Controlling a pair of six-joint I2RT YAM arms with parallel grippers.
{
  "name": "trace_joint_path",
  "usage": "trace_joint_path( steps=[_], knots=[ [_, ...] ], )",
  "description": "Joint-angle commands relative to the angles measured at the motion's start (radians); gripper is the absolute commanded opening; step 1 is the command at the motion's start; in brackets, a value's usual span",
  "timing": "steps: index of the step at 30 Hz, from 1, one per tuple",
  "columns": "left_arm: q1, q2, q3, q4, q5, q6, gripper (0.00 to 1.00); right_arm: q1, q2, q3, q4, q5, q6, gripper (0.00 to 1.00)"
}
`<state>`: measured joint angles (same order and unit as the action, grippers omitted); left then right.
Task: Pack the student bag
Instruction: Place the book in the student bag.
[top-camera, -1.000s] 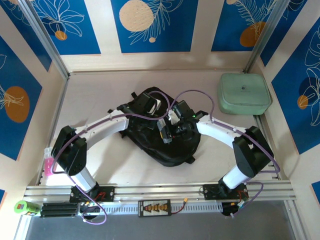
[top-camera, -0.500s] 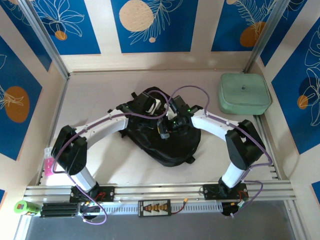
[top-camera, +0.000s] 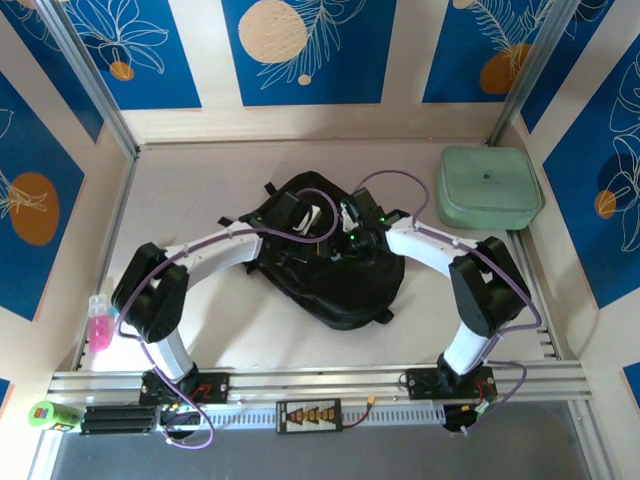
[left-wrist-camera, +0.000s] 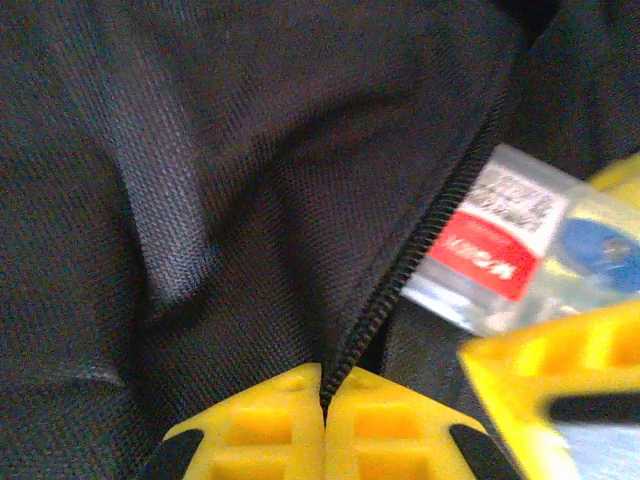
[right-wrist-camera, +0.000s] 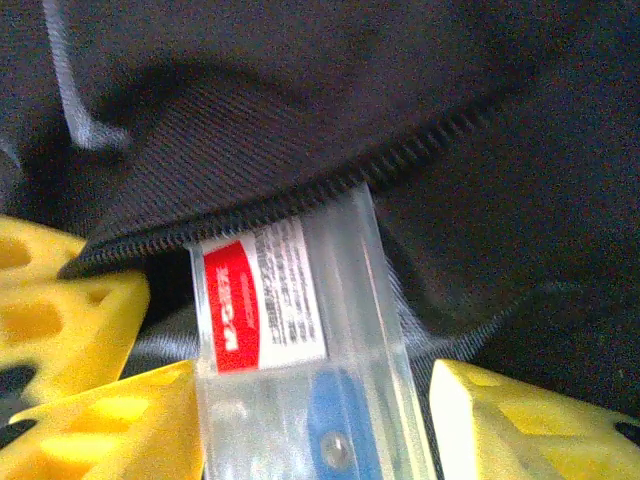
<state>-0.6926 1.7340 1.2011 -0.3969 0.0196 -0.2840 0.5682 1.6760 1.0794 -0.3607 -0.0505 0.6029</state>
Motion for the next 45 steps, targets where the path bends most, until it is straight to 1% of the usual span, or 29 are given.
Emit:
trace_joint_path(
  steps=[1,6,10,13,16,20,21,24,29,34,40,45],
  knots=[
    [0.019,0.031,-0.015,0.02,0.021,-0.018,0.0,-0.019,-0.087,-0.065,0.082,-0.061,0.041,0.61],
    [0.026,0.041,-0.014,0.023,0.024,-0.023,0.0,-0.05,-0.18,-0.156,0.13,-0.141,0.101,0.64],
    [0.027,0.039,-0.007,0.021,0.033,-0.023,0.0,-0.056,-0.217,-0.199,0.113,-0.142,0.126,0.62],
    [0.028,0.035,-0.005,0.021,0.037,-0.021,0.0,-0.054,-0.215,-0.207,0.081,-0.12,0.135,0.53],
    [0.027,0.032,-0.002,0.019,0.044,-0.021,0.0,-0.053,-0.204,-0.211,0.087,-0.12,0.138,0.45],
    [0.028,0.019,0.016,-0.002,0.049,-0.014,0.0,-0.044,-0.164,-0.184,0.119,-0.137,0.124,0.32],
    [0.027,0.012,0.025,-0.014,0.049,-0.01,0.0,-0.04,-0.15,-0.173,0.131,-0.143,0.122,0.27],
    [0.028,-0.015,0.05,-0.052,0.052,0.005,0.0,-0.032,-0.11,-0.144,0.183,-0.159,0.121,0.21],
    [0.028,-0.045,0.066,-0.072,0.071,-0.002,0.0,-0.026,-0.035,-0.132,0.341,-0.183,0.162,0.17],
    [0.03,-0.062,0.057,-0.071,0.054,-0.016,0.0,-0.026,-0.001,-0.145,0.486,-0.199,0.219,0.16],
    [0.032,-0.059,0.058,-0.07,0.067,-0.023,0.0,-0.027,-0.015,-0.168,0.512,-0.167,0.224,0.13],
    [0.031,-0.045,0.069,-0.059,0.112,-0.038,0.0,-0.022,0.048,-0.151,0.56,-0.206,0.254,0.12]
  ],
)
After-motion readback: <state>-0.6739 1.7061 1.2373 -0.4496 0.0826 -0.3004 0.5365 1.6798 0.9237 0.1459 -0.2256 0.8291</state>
